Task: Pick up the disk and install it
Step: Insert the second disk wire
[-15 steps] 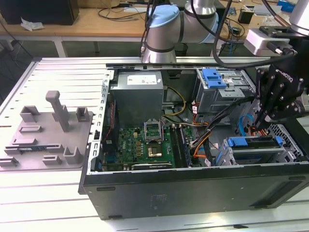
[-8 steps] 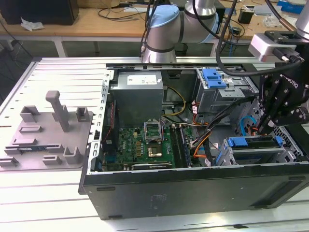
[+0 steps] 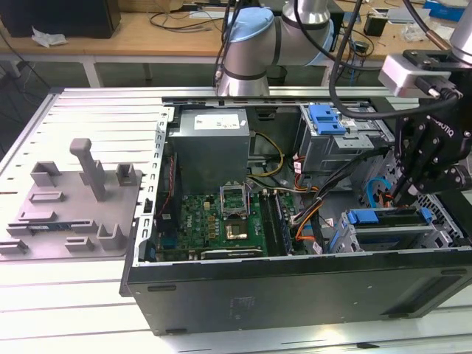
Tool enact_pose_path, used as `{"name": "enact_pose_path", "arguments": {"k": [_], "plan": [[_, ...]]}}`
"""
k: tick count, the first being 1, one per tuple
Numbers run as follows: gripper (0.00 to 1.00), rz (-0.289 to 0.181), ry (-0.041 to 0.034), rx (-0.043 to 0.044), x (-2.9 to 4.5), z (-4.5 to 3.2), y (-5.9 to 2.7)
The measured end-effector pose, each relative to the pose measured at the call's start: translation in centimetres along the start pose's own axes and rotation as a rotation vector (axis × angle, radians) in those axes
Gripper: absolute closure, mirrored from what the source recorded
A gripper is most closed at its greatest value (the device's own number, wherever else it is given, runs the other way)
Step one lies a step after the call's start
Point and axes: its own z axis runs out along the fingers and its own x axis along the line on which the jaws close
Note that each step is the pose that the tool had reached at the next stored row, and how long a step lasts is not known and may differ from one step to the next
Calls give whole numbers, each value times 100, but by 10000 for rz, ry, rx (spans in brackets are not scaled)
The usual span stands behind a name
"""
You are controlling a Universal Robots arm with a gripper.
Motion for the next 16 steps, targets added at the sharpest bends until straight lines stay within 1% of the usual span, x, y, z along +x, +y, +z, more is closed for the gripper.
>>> {"name": "enact_pose_path", "arguments": {"k": [2,5,7,14,16], "plan": [[84,-1,-39,-1,1,13,0],[84,-3,-120,-1,8,27,-1],[84,-4,-208,-1,22,46,-2],[84,-6,-283,-1,34,82,-15],[84,-7,-282,-2,34,87,-16]]}}
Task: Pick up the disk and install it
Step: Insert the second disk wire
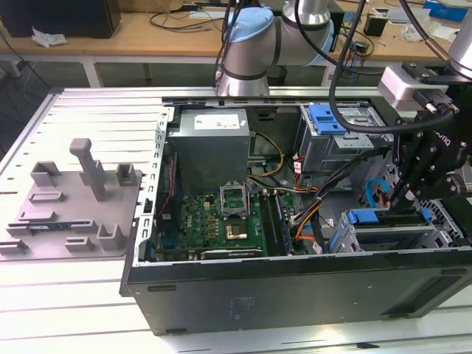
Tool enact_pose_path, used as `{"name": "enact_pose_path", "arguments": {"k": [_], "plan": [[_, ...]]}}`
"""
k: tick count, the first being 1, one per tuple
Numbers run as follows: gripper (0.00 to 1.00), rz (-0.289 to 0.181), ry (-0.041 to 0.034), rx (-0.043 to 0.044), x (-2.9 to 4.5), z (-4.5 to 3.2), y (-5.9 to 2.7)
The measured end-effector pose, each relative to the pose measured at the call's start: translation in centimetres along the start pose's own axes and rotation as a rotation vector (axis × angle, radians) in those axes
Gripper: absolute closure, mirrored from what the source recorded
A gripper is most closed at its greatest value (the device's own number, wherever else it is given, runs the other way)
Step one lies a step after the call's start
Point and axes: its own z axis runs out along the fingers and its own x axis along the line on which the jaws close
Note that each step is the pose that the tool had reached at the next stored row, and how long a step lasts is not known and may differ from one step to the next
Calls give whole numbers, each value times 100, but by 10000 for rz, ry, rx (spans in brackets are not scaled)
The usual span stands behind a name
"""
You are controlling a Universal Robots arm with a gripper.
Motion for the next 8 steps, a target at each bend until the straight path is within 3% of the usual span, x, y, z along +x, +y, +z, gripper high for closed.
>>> {"name": "enact_pose_path", "arguments": {"k": [8], "plan": [[84,-43,0,2,-1,8,-1]]}}
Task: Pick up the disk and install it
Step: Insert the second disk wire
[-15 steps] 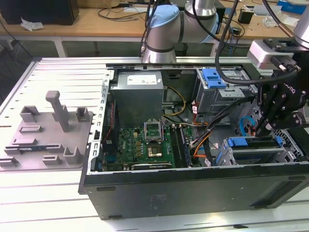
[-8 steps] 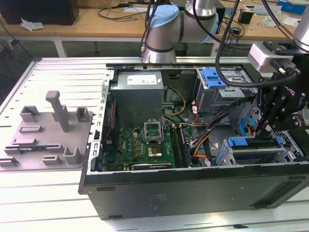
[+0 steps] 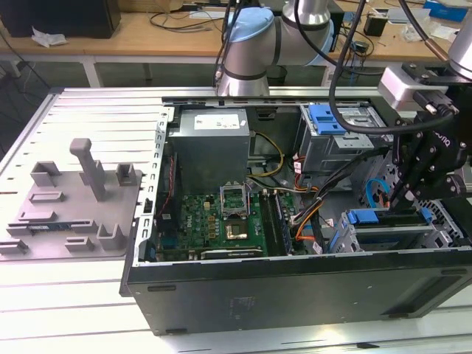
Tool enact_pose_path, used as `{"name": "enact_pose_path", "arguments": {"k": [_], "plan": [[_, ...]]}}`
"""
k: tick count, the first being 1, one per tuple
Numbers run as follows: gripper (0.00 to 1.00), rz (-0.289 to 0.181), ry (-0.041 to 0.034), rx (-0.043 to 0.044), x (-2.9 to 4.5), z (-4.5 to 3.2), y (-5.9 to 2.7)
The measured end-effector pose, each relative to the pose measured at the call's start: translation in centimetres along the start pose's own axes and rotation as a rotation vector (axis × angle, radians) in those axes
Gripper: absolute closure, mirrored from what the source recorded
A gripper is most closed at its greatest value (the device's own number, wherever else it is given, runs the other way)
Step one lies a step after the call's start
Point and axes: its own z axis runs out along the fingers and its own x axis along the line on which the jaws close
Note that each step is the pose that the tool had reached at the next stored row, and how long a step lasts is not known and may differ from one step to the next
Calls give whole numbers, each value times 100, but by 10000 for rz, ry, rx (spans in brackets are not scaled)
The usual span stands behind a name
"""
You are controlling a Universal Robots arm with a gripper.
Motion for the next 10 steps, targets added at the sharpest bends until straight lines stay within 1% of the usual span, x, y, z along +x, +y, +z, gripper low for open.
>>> {"name": "enact_pose_path", "arguments": {"k": [10], "plan": [[84,-106,2,4,-3,30,-1]]}}
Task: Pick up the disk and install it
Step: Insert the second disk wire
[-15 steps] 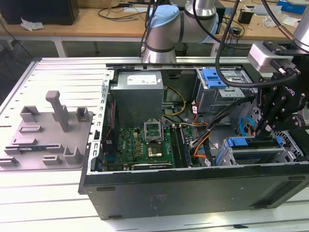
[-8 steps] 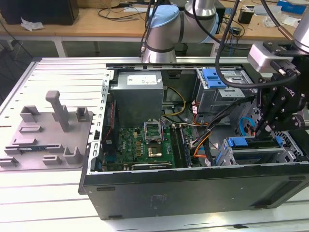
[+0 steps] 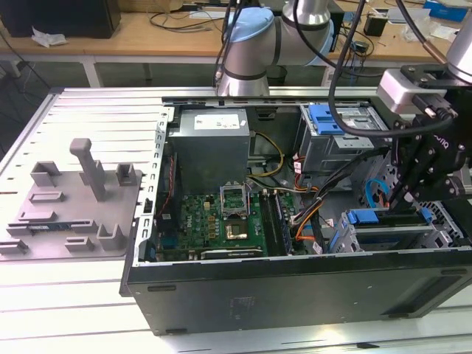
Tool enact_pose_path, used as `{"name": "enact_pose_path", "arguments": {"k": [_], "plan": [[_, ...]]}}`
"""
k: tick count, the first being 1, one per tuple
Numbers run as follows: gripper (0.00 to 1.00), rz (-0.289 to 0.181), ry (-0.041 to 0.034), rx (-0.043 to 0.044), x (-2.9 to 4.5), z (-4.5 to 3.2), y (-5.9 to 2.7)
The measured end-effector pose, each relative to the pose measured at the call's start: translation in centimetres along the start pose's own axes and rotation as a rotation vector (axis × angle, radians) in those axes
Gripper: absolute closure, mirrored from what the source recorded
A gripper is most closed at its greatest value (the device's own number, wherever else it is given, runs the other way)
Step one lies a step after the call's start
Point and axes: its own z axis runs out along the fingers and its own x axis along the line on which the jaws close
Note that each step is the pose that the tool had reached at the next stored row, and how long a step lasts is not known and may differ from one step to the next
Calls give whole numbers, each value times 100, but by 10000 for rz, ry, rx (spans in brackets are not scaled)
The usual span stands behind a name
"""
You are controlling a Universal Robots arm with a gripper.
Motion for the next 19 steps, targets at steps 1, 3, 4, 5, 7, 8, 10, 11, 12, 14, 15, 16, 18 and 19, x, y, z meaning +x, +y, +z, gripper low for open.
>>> {"name": "enact_pose_path", "arguments": {"k": [1,3,4,5,7,8,10,11,12,14,15,16,18,19], "plan": [[84,-7,1,0,0,2,0],[84,-30,2,1,-2,7,0],[84,-39,1,1,-3,9,0],[84,-71,0,3,-6,12,0],[84,-117,3,5,-13,14,0],[84,-126,4,5,-13,15,0],[84,-155,6,6,-14,18,0],[84,-166,7,6,-14,20,-1],[84,-181,7,7,-14,22,-1],[84,-201,6,8,-14,26,-1],[84,-218,7,9,-15,28,-1],[84,-228,7,9,-15,29,-2],[84,-253,7,10,-15,32,-2],[84,-262,7,11,-16,34,-2]]}}
